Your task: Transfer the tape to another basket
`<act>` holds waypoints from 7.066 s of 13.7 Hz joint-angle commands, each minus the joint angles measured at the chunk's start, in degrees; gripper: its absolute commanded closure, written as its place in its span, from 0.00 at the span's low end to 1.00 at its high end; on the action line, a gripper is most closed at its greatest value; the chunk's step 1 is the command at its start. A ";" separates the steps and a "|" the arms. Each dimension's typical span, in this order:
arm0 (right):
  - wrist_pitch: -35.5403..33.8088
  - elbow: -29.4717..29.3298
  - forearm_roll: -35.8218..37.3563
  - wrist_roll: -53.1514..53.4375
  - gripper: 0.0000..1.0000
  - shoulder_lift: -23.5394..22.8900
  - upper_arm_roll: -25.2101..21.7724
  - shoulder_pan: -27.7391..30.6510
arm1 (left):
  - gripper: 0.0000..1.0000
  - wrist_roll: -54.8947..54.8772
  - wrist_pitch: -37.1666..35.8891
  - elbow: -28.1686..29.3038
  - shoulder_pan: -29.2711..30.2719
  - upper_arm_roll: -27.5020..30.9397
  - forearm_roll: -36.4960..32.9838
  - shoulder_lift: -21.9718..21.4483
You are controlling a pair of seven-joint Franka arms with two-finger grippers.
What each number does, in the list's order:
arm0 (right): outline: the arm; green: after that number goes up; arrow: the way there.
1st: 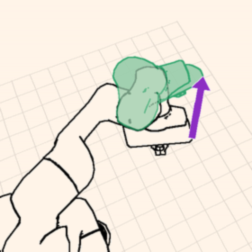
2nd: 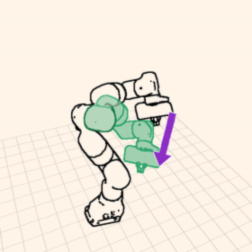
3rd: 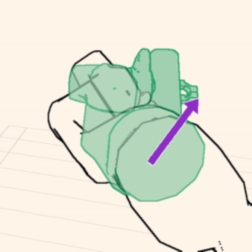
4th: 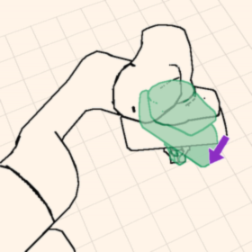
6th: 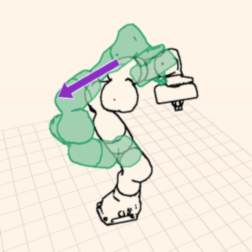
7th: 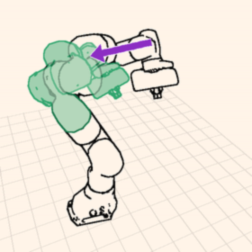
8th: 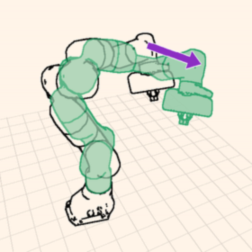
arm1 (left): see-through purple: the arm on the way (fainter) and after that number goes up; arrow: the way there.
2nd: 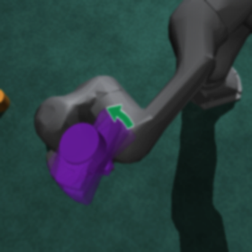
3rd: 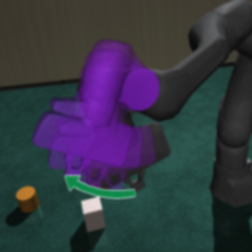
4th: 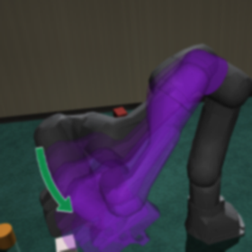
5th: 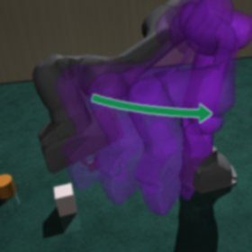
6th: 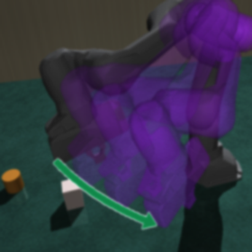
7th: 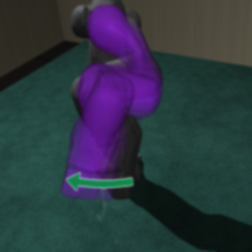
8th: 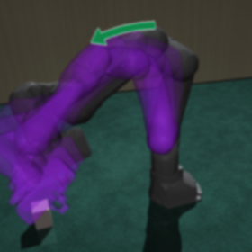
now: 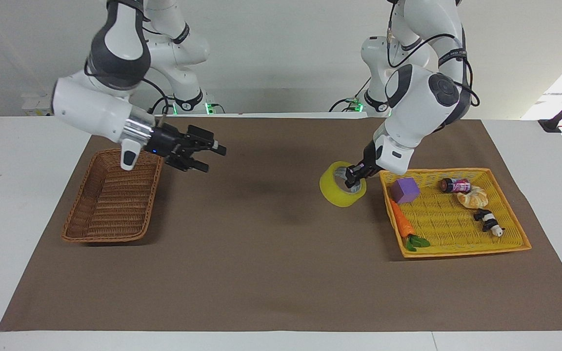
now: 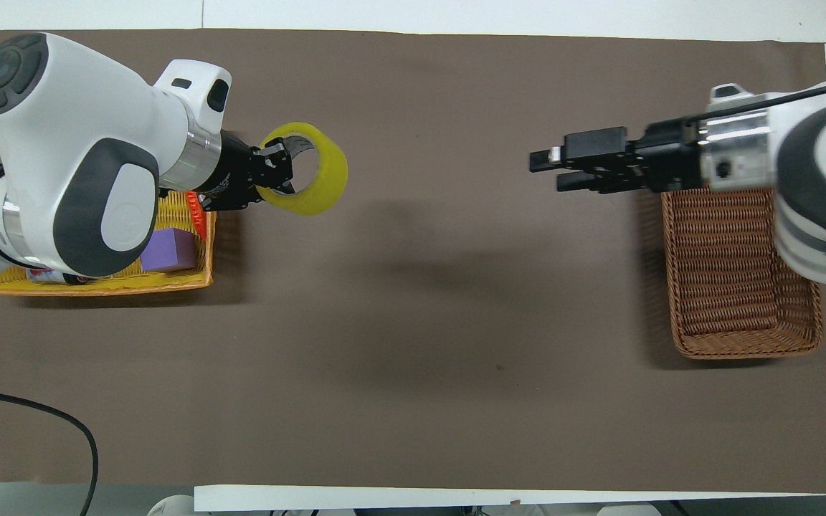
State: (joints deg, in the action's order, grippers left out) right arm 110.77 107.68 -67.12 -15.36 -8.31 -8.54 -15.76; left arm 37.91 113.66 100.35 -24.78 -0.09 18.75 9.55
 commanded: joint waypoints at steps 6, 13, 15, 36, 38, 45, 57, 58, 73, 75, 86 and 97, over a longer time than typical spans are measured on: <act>19.03 0.43 -18.39 2.17 0.01 -4.51 0.10 -15.34 | 1.00 1.03 1.48 1.78 -0.44 0.88 0.76 -1.90; 25.09 -6.68 -24.72 4.63 0.01 -10.23 0.19 -19.91 | 1.00 1.64 1.48 1.69 -0.44 0.88 0.67 -1.90; 27.30 -7.65 -24.72 5.60 0.01 -10.84 0.19 -22.02 | 1.00 1.64 1.39 1.69 -0.35 0.96 0.67 -1.90; 25.90 -7.13 -23.76 4.82 1.00 -11.02 0.10 -21.68 | 0.01 6.83 -6.14 -3.66 -0.36 1.23 -0.38 -2.08; 23.63 -7.13 -22.62 4.73 1.00 -10.94 -0.08 -20.80 | 0.01 6.39 -11.07 -6.12 2.26 1.84 -0.73 -3.39; -4.21 -7.39 -0.22 0.18 1.00 -8.30 -0.52 4.11 | 0.00 -10.44 -22.16 -5.87 19.13 2.02 -9.70 -8.76; -30.79 -11.00 27.13 -39.46 1.00 -14.78 -0.43 43.35 | 0.00 -14.00 -17.68 -4.72 31.47 2.11 -13.04 -8.85; -30.79 -10.65 27.13 -41.14 1.00 -15.58 -0.43 43.45 | 0.00 -13.91 -18.12 -4.72 31.38 1.85 -13.04 -8.85; -15.44 -5.37 37.91 -45.13 0.00 -13.14 -0.43 40.39 | 0.00 -30.69 -26.91 -8.24 27.51 -1.06 -22.00 -8.93; -9.37 -5.55 45.64 -41.34 0.00 -10.25 0.01 38.97 | 0.00 -33.41 -26.82 -8.15 27.60 -1.06 -21.65 -9.02; -17.30 -11.76 66.51 -10.61 0.00 5.85 0.19 25.44 | 0.00 -34.57 -25.43 -6.41 27.86 -5.28 -21.13 -10.78; -29.38 -19.87 69.57 2.88 0.00 9.55 1.34 19.14 | 0.00 -34.57 -22.52 -4.20 28.21 -5.10 -20.77 -11.04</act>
State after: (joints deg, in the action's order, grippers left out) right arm 81.69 85.64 -0.34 -13.67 -0.63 -7.91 5.64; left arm 3.84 90.11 94.61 3.38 -5.39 -1.97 -0.15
